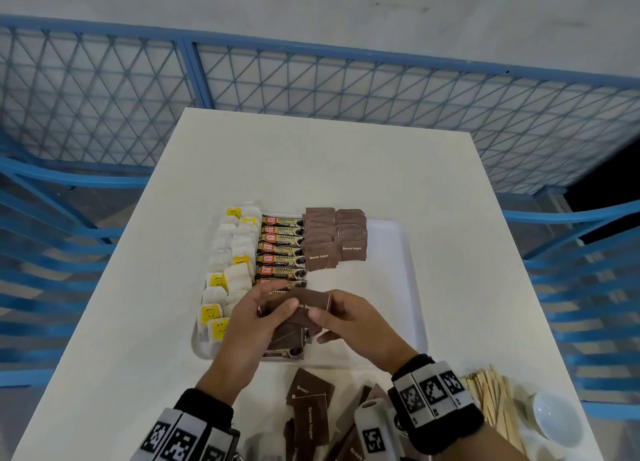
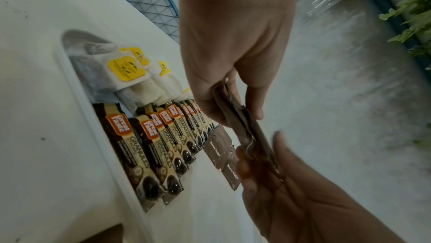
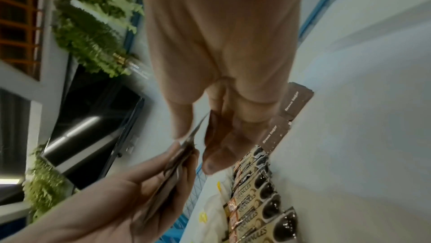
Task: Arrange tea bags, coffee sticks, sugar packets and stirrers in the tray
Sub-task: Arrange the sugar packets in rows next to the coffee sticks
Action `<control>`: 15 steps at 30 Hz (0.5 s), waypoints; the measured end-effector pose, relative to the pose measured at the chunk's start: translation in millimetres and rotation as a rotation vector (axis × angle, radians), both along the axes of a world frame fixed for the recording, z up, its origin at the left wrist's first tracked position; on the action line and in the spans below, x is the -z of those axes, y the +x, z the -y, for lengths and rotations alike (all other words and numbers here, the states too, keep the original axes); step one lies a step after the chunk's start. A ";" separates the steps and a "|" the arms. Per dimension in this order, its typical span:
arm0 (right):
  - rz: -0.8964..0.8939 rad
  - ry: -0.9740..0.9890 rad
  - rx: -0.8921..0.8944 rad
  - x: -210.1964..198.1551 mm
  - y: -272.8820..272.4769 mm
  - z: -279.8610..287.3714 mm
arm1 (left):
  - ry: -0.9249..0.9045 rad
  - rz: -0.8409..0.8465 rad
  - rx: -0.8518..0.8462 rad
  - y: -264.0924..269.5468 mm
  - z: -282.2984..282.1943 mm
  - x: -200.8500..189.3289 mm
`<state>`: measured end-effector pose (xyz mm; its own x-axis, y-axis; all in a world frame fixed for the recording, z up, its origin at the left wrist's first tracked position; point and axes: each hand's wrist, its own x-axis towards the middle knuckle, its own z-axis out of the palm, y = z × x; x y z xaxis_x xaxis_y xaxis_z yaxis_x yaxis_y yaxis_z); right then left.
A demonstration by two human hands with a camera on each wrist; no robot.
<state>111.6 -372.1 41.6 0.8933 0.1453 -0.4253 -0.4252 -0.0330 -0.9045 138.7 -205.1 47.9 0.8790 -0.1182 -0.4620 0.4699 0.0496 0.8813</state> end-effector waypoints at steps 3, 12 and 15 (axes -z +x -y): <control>0.036 -0.088 0.053 6.9 6.1 2.8 | -0.002 -0.049 0.036 -0.8 1.4 3.2; 0.031 -0.015 0.171 16.4 21.0 17.9 | -0.024 -0.136 0.121 -1.7 -4.4 12.9; 0.078 -0.173 0.288 25.6 37.9 38.0 | -0.042 -0.152 0.107 -2.7 -8.6 14.3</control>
